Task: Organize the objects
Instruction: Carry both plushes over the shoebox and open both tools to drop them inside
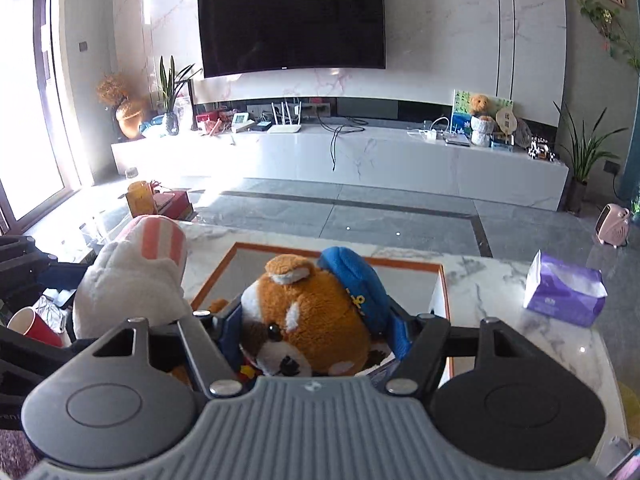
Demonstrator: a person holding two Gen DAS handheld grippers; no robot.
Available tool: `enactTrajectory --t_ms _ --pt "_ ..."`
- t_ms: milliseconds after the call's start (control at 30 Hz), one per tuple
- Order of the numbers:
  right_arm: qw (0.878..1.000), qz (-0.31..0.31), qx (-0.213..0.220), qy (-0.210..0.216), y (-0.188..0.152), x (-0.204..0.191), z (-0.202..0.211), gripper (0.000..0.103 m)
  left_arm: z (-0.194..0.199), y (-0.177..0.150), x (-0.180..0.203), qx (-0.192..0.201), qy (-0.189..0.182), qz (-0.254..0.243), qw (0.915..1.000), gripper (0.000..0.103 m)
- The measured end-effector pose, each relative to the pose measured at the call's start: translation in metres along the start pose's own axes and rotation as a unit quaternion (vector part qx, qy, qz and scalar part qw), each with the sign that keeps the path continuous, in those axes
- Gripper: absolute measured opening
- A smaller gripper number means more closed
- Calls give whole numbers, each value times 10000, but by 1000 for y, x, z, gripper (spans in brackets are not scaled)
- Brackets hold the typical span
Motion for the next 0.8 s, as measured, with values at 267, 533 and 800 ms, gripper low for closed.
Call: enactTrajectory --t_ms 267,533,800 --pt "9993 152 -332 -56 11 9 -82 70 -72 -8 1 -637 13 -573 9963 77" --pt "9841 158 -1731 354 -48 11 -155 70 -119 -46 6 -1428 -140 -1058 9840 77" --pt "9659 83 -2523 582 -75 8 -187 71 -141 -60 8 -1877 -346 -1782 9653 79"
Point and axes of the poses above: each gripper's, at about its wrist camera, not at the fingertips, and z roughly against the way its jaws point, x to its right, y to its top, the point moved 8 cm from there along -z, roughly the way its jaws point, and after that the axes turned 2 degrees about x, right-handed, at the moved point
